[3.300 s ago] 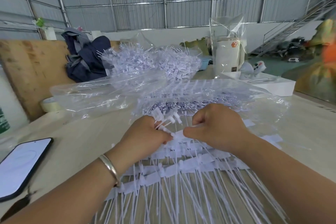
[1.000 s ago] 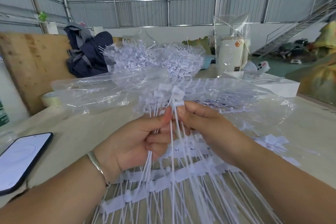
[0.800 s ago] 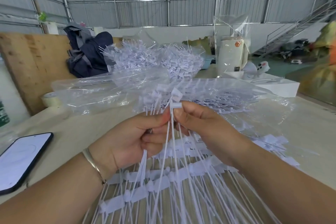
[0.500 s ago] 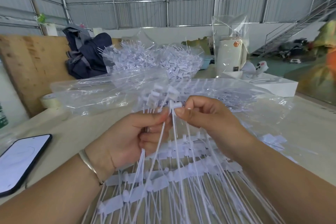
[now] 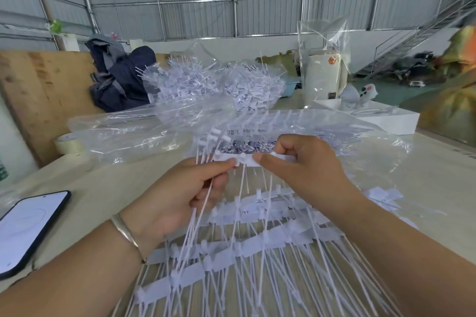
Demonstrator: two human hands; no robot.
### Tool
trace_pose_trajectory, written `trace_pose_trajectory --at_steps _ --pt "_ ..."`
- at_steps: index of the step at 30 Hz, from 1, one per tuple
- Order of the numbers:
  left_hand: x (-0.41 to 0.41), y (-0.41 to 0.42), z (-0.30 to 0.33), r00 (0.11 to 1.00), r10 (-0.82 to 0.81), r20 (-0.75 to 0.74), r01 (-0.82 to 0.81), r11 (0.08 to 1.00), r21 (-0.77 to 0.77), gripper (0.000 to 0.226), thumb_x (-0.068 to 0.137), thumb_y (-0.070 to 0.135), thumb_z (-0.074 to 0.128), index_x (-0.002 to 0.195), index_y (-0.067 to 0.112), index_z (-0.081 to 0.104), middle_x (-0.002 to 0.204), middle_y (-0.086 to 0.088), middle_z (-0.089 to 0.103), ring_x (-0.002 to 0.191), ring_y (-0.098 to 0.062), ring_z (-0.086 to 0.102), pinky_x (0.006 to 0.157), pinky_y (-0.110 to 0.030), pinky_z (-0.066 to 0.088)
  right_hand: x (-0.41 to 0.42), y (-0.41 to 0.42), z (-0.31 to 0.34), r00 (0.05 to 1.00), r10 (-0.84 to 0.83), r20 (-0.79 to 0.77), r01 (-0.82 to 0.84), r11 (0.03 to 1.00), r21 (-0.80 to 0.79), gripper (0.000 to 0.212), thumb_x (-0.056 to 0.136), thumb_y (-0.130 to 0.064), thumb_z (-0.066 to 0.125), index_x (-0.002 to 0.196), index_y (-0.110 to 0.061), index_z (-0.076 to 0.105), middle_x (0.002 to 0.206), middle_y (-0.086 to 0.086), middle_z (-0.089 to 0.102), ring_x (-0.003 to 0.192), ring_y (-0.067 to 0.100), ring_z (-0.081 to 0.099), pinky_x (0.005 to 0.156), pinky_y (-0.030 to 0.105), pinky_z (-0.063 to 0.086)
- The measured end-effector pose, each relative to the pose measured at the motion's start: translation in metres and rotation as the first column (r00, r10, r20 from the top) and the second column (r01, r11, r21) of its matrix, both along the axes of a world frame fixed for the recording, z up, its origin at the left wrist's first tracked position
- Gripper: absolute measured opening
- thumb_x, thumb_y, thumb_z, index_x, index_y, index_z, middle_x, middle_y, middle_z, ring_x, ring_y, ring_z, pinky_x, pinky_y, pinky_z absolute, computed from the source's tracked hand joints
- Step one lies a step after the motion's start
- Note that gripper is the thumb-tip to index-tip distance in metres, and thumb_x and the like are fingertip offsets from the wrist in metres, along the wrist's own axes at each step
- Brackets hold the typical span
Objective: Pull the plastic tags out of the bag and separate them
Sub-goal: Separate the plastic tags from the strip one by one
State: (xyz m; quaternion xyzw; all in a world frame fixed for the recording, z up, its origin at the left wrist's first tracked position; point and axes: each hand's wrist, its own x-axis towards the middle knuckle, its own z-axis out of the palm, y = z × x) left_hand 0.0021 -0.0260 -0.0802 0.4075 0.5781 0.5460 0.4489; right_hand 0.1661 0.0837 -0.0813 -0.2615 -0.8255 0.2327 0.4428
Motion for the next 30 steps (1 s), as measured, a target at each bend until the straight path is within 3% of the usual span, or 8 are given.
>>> trace_pose_trajectory --at_steps 5,8,11,14,17,22,26,30 --pt "-0.003 0.001 -0.002 1.0 -0.018 -0.02 0.018 1.0 -0.005 0.045 0.071 0.037 0.072 0.052 0.012 0.039 0.045 0.002 0.024 0.04 -0.012 0.015 0.04 -0.023 0.011 0.002 0.003 0.001 0.996 0.082 0.039 -0.081 0.996 -0.03 0.054 0.083 -0.042 0.068 0.054 -0.004 0.042 0.051 0.004 0.028 0.048 0.013 0.028 0.055 0.029 0.03" --pt "-0.004 0.002 -0.003 0.999 -0.051 -0.003 0.051 0.998 0.04 0.036 0.065 0.034 0.075 0.068 0.007 0.052 0.042 0.001 0.026 0.037 -0.011 0.017 0.035 -0.017 0.017 0.004 0.004 0.002 0.994 0.058 0.09 -0.056 0.998 -0.025 0.05 0.083 -0.036 0.064 0.053 -0.003 0.043 0.049 0.004 0.031 0.045 0.012 0.028 0.053 0.026 0.03" --pt "-0.005 0.0 0.001 0.993 -0.11 -0.038 0.113 0.991 0.077 0.018 0.067 0.029 0.074 0.061 0.017 0.063 0.039 0.003 0.03 0.033 -0.009 0.021 0.034 -0.014 0.02 0.006 0.006 0.005 0.981 0.062 0.186 -0.066 0.998 0.012 0.048 0.084 -0.031 0.06 0.047 -0.009 0.039 0.045 -0.001 0.03 0.042 0.01 0.028 0.05 0.023 0.03" --pt "-0.008 -0.001 0.003 0.984 -0.126 -0.123 0.131 0.991 0.031 0.029 0.061 0.025 0.076 0.051 0.016 0.05 0.036 0.004 0.027 0.034 -0.009 0.019 0.035 -0.016 0.019 0.008 0.007 0.007 0.961 0.141 0.237 -0.142 0.99 -0.016 0.05 0.082 -0.029 0.062 0.042 -0.015 0.035 0.039 -0.007 0.029 0.039 0.007 0.029 0.05 0.023 0.031" --pt "-0.008 -0.003 0.005 0.968 -0.14 -0.208 0.137 0.99 -0.032 0.029 0.056 0.015 0.079 0.06 0.007 0.052 0.038 0.003 0.028 0.035 -0.011 0.019 0.037 -0.015 0.017 0.011 0.007 0.008 0.942 0.208 0.263 -0.202 0.978 -0.051 0.048 0.077 -0.03 0.061 0.041 -0.016 0.033 0.039 -0.007 0.027 0.038 0.007 0.026 0.05 0.023 0.029" --pt "0.006 0.001 0.001 0.749 0.043 -0.662 -0.057 0.998 0.0 0.03 0.064 0.021 0.079 0.05 0.009 0.055 0.042 0.006 0.033 0.037 -0.009 0.03 0.039 -0.018 0.024 0.003 -0.002 0.003 0.86 -0.031 0.51 -0.067 0.983 0.174 0.048 0.074 -0.043 0.057 0.043 -0.012 0.036 0.041 0.001 0.03 0.04 0.012 0.031 0.047 0.024 0.03" --pt "0.007 0.006 -0.006 0.653 0.176 -0.737 -0.166 0.982 0.087 0.044 0.071 0.013 0.071 0.041 0.019 0.04 0.038 0.01 0.03 0.035 -0.007 0.029 0.036 -0.018 0.021 -0.007 -0.008 -0.001 0.811 -0.202 0.549 0.013 0.944 0.329 0.048 0.077 -0.046 0.054 0.045 -0.013 0.039 0.043 0.003 0.034 0.044 0.014 0.038 0.046 0.023 0.03" --pt "0.005 0.009 -0.01 0.588 0.225 -0.777 -0.211 0.97 0.121 0.038 0.072 0.018 0.068 0.046 0.017 0.04 0.04 0.01 0.034 0.037 -0.009 0.033 0.039 -0.021 0.025 -0.009 -0.01 0.001 0.826 -0.177 0.535 0.021 0.958 0.285 0.05 0.078 -0.041 0.055 0.044 -0.012 0.034 0.041 0.002 0.029 0.042 0.015 0.033 0.046 0.023 0.03"
